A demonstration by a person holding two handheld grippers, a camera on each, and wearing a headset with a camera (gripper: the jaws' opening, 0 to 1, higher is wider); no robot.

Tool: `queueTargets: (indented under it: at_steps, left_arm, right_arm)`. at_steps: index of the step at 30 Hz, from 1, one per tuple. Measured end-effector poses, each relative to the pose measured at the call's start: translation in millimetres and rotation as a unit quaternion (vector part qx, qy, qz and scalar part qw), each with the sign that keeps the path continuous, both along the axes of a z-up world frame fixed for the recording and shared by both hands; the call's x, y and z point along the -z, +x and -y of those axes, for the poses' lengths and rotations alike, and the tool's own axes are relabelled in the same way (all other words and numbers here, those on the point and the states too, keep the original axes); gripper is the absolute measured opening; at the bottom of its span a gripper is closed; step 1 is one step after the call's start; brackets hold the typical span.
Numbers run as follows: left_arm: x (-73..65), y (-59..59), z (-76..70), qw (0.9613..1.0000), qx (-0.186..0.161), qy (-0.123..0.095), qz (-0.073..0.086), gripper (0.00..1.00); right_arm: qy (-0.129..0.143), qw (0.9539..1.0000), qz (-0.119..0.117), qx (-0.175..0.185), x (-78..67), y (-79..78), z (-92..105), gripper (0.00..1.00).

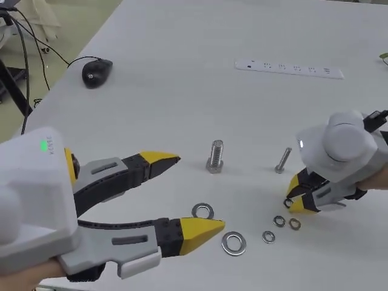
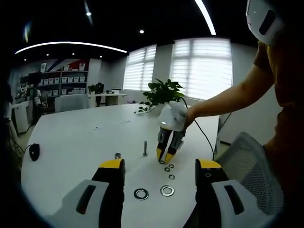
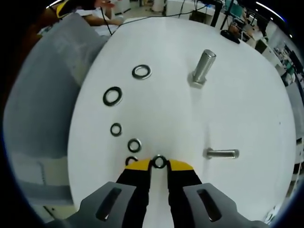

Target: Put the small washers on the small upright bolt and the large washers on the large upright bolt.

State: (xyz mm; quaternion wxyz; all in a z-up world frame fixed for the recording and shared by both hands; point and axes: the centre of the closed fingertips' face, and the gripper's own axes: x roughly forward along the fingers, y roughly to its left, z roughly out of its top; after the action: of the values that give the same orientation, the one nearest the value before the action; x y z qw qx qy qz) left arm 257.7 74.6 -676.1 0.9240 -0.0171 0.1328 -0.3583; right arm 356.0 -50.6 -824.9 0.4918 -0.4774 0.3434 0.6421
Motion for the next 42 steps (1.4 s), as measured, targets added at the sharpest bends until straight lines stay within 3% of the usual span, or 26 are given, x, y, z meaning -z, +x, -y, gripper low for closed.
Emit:
queueTargets:
  at_steps: [14,21,31,42]
  left_arm:
    - [-2.4,-2.2,2.4,1.0,0.003,0.0,0.002,0.59]
    - [-2.9,-3.0,3.2,1.0,0.006,-0.001,0.003,0.59]
    - [-3.5,-3.8,6.2,0.9999,0.01,-0.001,0.003,0.59]
    - [-1.8,-3.1,7.9,0.9999,0.014,0.001,-0.001,0.59]
  right_arm:
    - [0.001,0.9997,-0.003,0.023,-1.0,2.3,0.2,0.11]
    - [0.008,0.999,-0.012,0.042,-20.6,8.1,6.4,0.11]
    - [0.012,0.9985,0.018,0.05,-51.0,35.9,11.1,0.11]
    - [0.02,0.9981,0.044,0.039,-71.4,67.8,-9.4,0.12]
